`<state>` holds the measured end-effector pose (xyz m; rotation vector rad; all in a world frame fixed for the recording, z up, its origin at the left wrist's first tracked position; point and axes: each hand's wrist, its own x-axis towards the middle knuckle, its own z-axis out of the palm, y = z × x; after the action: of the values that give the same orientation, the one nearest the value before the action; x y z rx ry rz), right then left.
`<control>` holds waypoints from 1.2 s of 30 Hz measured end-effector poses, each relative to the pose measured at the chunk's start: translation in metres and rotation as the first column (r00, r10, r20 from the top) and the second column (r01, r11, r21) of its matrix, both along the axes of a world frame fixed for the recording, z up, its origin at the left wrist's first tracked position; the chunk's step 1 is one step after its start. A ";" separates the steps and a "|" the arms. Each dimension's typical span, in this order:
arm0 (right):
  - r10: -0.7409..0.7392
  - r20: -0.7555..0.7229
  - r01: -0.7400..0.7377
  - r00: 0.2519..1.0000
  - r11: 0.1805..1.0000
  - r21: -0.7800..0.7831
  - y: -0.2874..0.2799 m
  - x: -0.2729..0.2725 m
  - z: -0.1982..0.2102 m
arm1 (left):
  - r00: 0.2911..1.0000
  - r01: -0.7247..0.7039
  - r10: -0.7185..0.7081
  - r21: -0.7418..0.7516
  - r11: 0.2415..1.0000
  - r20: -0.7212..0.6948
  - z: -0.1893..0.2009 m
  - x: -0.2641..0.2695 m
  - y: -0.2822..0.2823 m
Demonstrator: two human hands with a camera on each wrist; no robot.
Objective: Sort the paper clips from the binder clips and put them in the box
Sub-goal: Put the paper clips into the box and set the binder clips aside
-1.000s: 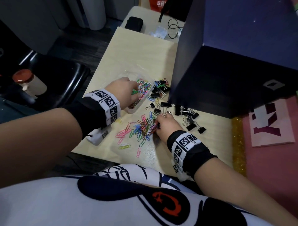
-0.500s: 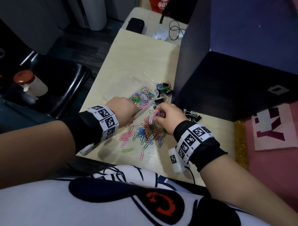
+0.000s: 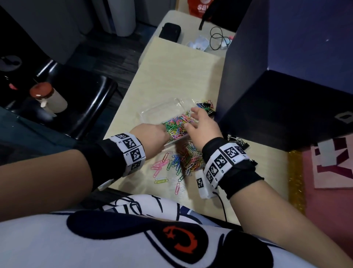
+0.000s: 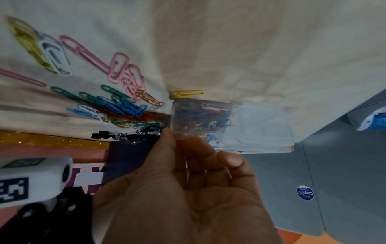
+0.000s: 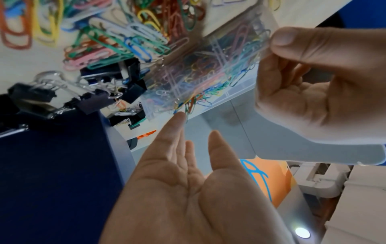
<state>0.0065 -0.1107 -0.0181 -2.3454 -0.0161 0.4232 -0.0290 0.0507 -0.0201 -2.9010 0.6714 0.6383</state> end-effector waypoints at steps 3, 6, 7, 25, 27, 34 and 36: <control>-0.011 0.085 0.019 0.996 0.996 -0.089 -0.013 -0.002 0.002 | 0.998 -0.064 0.063 -0.041 0.997 -0.015 0.004 -0.003 0.000; -0.033 0.053 0.042 0.998 0.979 -0.198 -0.029 -0.008 0.000 | 0.998 0.006 -0.007 -0.010 1.000 -0.064 0.003 -0.012 -0.004; -0.021 0.000 0.020 1.000 0.965 -0.260 -0.035 -0.011 -0.001 | 0.996 0.041 -0.040 0.009 0.999 -0.086 0.000 -0.016 -0.006; 0.323 -0.189 -0.374 0.927 0.824 -0.426 -0.037 -0.065 -0.028 | 0.995 0.036 -0.029 0.073 0.997 -0.096 -0.026 -0.025 -0.039; 0.376 -0.169 -0.411 0.911 0.798 -0.441 -0.032 -0.068 -0.033 | 0.996 0.040 -0.032 0.106 0.994 -0.077 -0.025 -0.025 -0.040; 0.312 -0.108 -0.329 0.944 0.862 -0.387 -0.033 -0.060 -0.038 | 0.999 0.002 0.001 0.075 0.997 -0.036 -0.026 -0.028 -0.040; 0.273 -0.092 -0.287 0.957 0.878 -0.384 -0.036 -0.055 -0.036 | 0.999 -0.016 0.017 0.026 1.000 -0.031 -0.026 -0.027 -0.039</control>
<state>-0.0484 -0.1462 -0.0539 -2.7447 -0.2834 0.6626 -0.0556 0.0113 -0.0460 -2.8817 0.6385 0.6901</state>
